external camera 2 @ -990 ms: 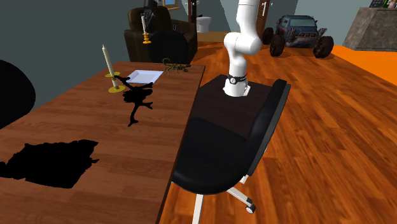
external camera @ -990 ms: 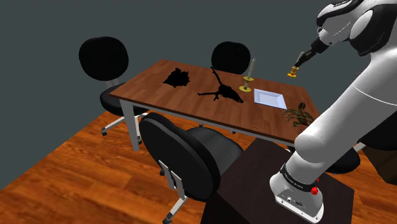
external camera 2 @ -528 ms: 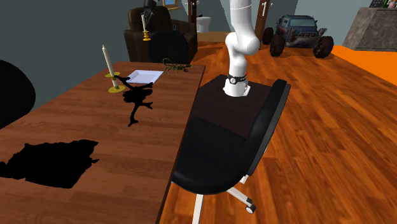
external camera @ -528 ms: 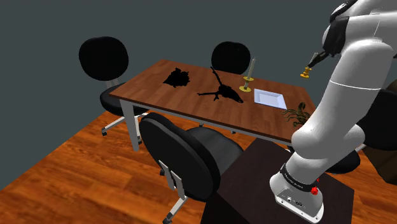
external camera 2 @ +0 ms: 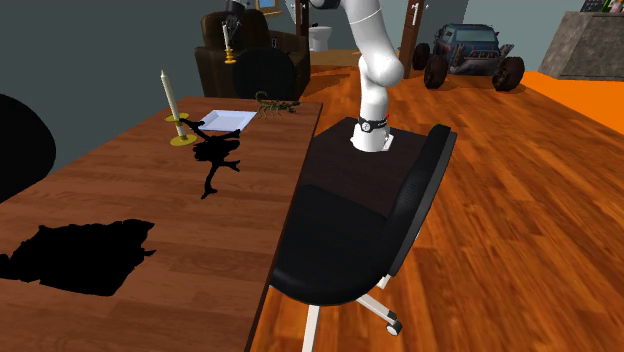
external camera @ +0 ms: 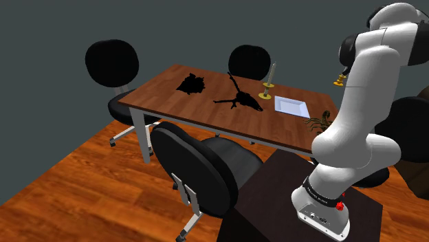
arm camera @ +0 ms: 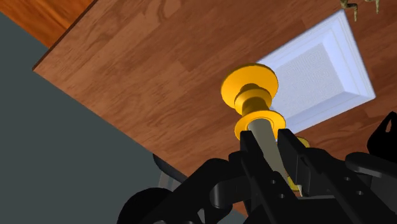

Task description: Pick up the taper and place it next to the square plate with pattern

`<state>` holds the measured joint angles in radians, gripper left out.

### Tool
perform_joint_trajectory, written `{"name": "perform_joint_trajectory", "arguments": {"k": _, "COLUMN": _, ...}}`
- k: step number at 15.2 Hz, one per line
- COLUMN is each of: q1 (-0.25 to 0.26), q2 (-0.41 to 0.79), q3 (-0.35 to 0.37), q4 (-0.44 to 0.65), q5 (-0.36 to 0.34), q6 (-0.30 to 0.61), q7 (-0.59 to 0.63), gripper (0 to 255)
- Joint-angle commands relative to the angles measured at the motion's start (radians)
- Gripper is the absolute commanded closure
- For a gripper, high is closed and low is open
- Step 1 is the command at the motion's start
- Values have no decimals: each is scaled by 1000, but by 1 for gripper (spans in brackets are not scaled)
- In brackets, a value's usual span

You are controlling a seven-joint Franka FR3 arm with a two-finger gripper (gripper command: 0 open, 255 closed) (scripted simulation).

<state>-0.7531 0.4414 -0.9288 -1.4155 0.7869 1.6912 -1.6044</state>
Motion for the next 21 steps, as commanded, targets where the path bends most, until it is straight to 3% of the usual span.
{"name": "perform_joint_trajectory", "arguments": {"k": 1, "q1": 1, "q2": 4, "q3": 2, "q4": -20, "q5": 5, "q6": 18, "q7": -14, "gripper": 255}}
{"name": "perform_joint_trajectory", "arguments": {"k": 21, "q1": 22, "q2": 57, "q3": 39, "q4": -215, "q5": 80, "q6": 210, "q7": -140, "gripper": 255}}
